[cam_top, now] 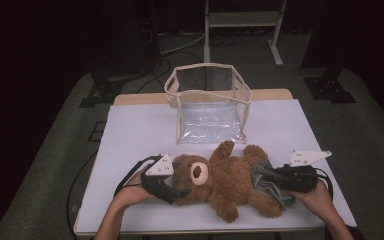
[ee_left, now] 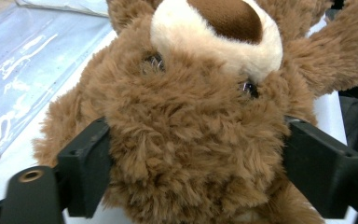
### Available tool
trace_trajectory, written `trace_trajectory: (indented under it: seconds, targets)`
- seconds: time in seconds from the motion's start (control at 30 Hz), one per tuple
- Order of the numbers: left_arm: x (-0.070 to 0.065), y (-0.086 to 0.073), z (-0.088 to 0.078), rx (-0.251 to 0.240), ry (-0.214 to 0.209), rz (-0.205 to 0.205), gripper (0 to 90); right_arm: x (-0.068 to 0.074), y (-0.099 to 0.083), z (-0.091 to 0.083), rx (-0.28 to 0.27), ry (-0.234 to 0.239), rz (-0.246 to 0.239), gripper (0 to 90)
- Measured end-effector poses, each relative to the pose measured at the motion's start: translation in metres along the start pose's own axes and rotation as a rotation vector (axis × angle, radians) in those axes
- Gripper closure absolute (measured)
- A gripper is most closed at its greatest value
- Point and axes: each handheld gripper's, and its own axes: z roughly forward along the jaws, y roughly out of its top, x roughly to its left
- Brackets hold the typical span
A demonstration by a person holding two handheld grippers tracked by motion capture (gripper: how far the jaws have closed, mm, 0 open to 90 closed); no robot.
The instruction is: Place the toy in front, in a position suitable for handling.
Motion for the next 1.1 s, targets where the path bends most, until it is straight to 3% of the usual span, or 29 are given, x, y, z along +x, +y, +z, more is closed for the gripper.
trace_trajectory:
  seconds: [0.17,0.23,0.57,0.67,0.77,0.93,1.03,1.1]
  targets:
    - [0.000,-0.001,0.000,0.009,0.009,0.005,22.2,0.007,0.006,-0.002,-0.047,0.057,-0.006,75.1]
    - [0.000,-0.002,0.001,0.007,0.009,0.005,22.3,0.009,0.006,-0.003,-0.073,0.104,-0.007,75.1]
    - [-0.002,-0.003,-0.003,0.010,-0.025,0.040,24.1,-0.001,0.000,-0.002,-0.025,-0.011,0.014,75.5]
    - [-0.001,-0.004,-0.002,0.010,-0.025,0.030,23.2,-0.001,0.000,-0.003,-0.035,-0.010,0.024,75.5]
    - [0.000,-0.005,0.000,0.007,-0.016,0.018,22.4,0.008,0.007,-0.005,-0.074,0.012,0.013,75.4]
    - [0.000,-0.003,0.003,-0.003,0.007,-0.011,21.8,0.032,0.023,0.000,-0.165,0.135,-0.021,75.4]
    - [0.000,-0.003,0.003,0.000,0.013,-0.002,19.9,0.049,0.028,0.015,-0.133,0.172,-0.068,75.2]
    - [-0.001,-0.003,0.003,0.003,0.009,-0.003,16.5,0.058,0.029,0.024,-0.100,0.142,-0.134,75.4]
